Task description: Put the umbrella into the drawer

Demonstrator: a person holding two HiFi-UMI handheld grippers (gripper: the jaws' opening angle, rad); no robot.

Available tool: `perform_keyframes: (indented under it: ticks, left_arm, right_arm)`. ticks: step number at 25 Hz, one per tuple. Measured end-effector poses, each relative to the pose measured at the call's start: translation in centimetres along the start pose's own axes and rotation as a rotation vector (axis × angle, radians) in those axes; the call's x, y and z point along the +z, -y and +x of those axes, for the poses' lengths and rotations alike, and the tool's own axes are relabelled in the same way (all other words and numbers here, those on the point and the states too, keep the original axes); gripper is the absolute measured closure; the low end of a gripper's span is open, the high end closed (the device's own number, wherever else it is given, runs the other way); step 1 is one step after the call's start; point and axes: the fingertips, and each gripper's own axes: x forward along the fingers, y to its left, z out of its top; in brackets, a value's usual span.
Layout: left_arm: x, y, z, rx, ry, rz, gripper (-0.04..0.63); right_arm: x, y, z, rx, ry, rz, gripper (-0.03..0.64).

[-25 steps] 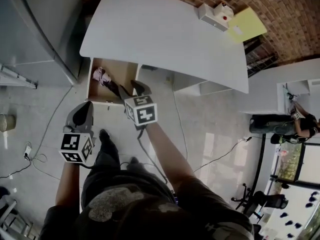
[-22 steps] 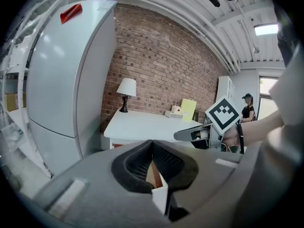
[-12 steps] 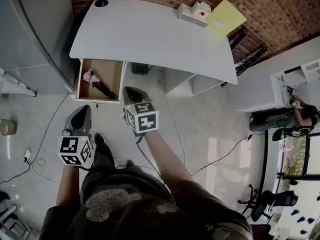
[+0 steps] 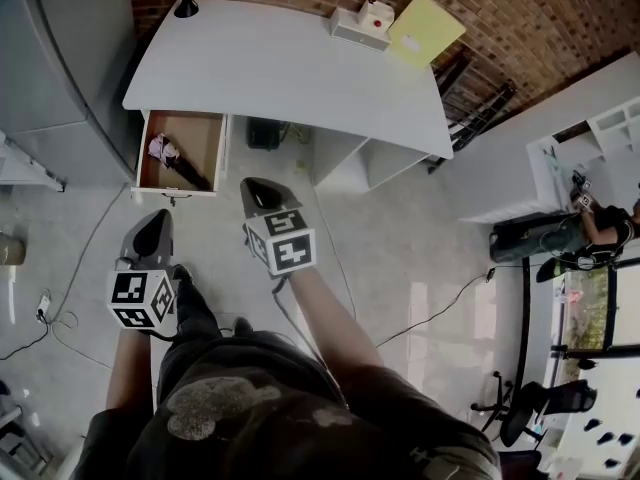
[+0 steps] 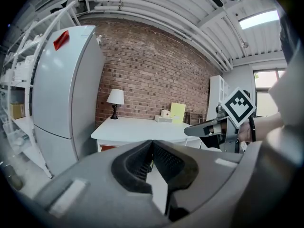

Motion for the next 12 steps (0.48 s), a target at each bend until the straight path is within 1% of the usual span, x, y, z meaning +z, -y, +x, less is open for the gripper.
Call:
perform_keyframes:
  ticks: [8, 12]
  left_arm:
    - [-0.2, 3.6, -1.8, 0.002, 0.019, 0.02, 0.584]
    - [-1.0, 5.0, -3.3, 0.006, 0.033, 0.009, 0.584]
  right_arm:
    - [-1.1, 0.0, -4.1, 0.032, 0.031, -0.003, 0.612]
    - [-2.6, -0.5, -5.5, 0.042, 0.041, 0.021, 0.612]
